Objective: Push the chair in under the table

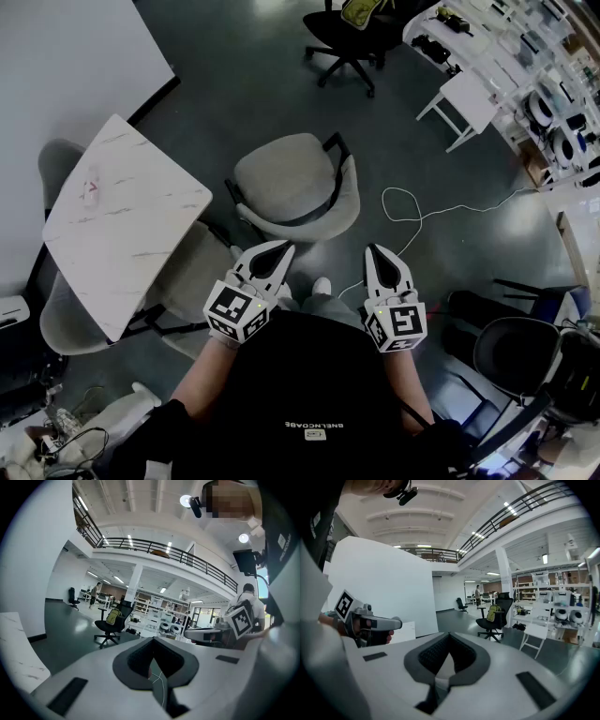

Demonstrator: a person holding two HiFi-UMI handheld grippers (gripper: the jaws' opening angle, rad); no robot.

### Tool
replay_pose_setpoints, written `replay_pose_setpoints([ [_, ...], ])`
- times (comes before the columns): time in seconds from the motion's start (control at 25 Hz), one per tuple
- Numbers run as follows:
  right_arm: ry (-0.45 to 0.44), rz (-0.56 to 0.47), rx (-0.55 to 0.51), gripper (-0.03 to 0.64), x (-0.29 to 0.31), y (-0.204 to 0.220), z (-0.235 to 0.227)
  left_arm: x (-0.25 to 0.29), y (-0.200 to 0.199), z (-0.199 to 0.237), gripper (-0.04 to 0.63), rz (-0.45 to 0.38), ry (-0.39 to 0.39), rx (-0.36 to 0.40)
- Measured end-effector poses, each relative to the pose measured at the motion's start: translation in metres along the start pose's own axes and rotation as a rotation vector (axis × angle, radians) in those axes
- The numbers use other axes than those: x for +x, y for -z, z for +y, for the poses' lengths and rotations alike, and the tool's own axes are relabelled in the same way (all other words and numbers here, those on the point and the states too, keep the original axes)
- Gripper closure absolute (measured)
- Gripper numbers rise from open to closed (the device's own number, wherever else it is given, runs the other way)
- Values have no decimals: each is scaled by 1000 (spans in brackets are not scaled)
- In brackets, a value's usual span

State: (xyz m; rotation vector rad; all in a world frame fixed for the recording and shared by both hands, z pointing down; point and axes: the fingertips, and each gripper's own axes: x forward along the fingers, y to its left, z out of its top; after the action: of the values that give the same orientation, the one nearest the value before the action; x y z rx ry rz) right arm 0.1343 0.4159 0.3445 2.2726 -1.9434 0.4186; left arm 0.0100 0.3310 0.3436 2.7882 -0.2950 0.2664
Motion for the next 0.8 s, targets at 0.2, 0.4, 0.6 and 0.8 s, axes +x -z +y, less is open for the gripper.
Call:
replay_pose_setpoints([
  [0.2,-7,12,0,604,12,0,-19,19,-4,2,589,11,-5,18],
  [0.4,-22,21,17,604,23,3,-34,35,-3,-2,589,22,16,2],
  [0.6,-57,-8,5,604,34,-5,-46,49,-12,-1,589,-6,-22,66],
  [0.8,-96,-36,4,604,44,-15,-59,64,-25,-2,589,-30,-53,91],
])
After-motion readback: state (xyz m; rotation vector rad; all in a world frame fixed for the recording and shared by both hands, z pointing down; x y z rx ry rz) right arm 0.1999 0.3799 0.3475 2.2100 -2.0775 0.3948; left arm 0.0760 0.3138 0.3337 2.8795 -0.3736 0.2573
